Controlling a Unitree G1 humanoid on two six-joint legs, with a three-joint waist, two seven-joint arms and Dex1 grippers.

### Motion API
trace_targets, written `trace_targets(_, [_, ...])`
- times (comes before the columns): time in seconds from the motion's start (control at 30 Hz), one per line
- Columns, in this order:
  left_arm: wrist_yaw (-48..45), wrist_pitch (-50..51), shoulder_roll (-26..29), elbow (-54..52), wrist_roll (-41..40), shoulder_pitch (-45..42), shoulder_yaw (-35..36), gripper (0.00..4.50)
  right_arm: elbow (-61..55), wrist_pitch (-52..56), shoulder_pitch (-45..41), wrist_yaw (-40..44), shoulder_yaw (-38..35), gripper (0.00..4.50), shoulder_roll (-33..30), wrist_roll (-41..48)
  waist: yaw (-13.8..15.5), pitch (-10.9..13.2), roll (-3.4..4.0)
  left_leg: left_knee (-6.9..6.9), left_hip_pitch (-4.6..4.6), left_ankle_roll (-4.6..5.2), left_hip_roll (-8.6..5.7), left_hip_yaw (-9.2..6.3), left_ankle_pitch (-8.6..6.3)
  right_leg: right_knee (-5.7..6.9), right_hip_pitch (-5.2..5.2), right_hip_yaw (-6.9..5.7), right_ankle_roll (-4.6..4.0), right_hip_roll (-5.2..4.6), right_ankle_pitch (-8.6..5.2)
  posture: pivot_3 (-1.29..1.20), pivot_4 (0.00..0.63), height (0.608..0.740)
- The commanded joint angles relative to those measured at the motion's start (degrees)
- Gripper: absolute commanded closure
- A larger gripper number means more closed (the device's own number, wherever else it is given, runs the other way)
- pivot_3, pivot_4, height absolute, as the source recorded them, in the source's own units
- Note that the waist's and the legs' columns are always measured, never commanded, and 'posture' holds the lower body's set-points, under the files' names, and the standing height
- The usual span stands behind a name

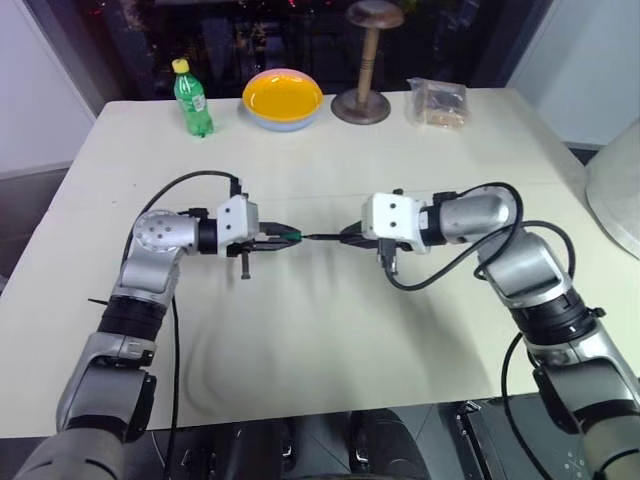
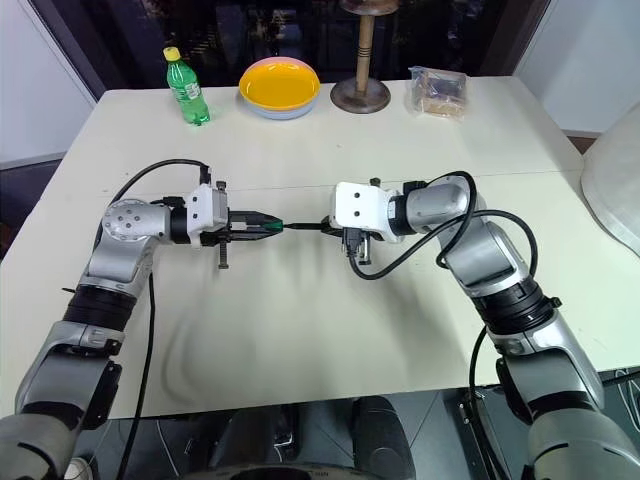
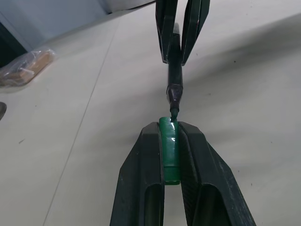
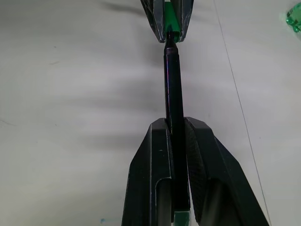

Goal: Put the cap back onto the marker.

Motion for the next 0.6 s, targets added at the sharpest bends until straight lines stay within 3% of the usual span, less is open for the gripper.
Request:
trace_targets(0.03, [0.03,0.43,-0.05,-2.36,-0.85,-0.49,0.12,4.50,-2.16,-0.25,-0.69,-0.45,-0.27,4.46,0.26,0.51,0.01,0.00,0.00,0.00,0.00,0.00,0.00,0.00,0.00,0.00,0.00,0.00,0.00,0.00,0.00,0.00,0.150,0.740])
trace_targets(0.6, [-0.81,1.97,1.73,-4.31,-1.02,0.89,0.63,4.50,-1.17,-1.35,-0.28,-0.09,-0.59,4.46,-1.34,0.05,0.01,0.00,0.00,0.00,0.00,0.00,0.00,0.00,0.00,0.00,0.00,0.00,0.00,0.00,0.00,0.00,0.150,0.740])
